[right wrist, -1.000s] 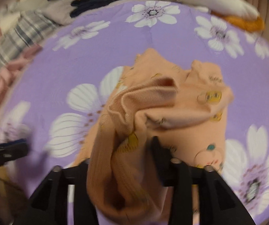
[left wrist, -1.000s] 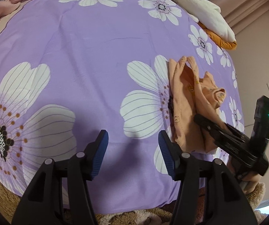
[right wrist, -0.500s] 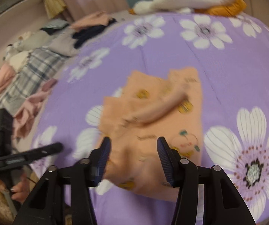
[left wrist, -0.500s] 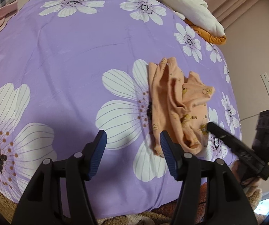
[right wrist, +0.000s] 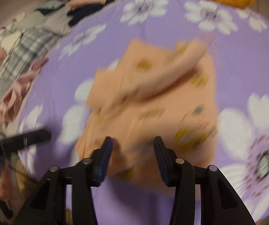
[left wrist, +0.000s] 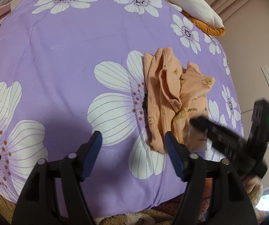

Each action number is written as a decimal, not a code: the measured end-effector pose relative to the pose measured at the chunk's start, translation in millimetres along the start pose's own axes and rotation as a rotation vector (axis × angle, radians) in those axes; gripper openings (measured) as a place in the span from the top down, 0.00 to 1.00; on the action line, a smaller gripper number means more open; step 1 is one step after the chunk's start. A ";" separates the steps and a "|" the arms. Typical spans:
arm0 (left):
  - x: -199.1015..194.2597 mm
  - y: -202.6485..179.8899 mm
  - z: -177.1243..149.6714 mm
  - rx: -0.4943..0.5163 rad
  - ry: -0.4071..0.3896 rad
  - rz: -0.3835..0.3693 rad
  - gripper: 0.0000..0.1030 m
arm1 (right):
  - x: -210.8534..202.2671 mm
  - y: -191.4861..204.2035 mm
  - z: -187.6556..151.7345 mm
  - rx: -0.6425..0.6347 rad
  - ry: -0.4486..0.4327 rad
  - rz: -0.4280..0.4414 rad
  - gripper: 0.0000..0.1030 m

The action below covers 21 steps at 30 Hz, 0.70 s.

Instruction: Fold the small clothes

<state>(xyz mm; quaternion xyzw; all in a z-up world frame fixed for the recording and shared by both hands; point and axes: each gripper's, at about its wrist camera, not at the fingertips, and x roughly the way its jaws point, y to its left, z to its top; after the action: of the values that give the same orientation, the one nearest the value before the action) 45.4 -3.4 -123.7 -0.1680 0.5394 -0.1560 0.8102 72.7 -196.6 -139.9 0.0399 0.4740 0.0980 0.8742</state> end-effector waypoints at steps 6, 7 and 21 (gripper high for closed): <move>5.9 -11.2 1.7 0.040 -0.002 0.030 0.26 | 28.9 -6.1 35.2 -0.034 -0.012 -0.022 0.55; 6.2 -12.2 1.7 0.046 -0.008 0.037 0.23 | 31.6 -6.8 39.2 -0.039 -0.019 -0.010 0.55; 21.5 -26.6 20.4 0.059 -0.020 -0.023 0.10 | -7.3 -43.1 40.6 0.130 -0.116 0.098 0.34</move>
<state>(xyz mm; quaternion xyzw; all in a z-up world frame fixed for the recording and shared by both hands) 70.3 -34.5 -122.3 -0.1518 0.5246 -0.1797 0.8182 108.5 -239.3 -118.7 0.1256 0.4253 0.1073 0.8899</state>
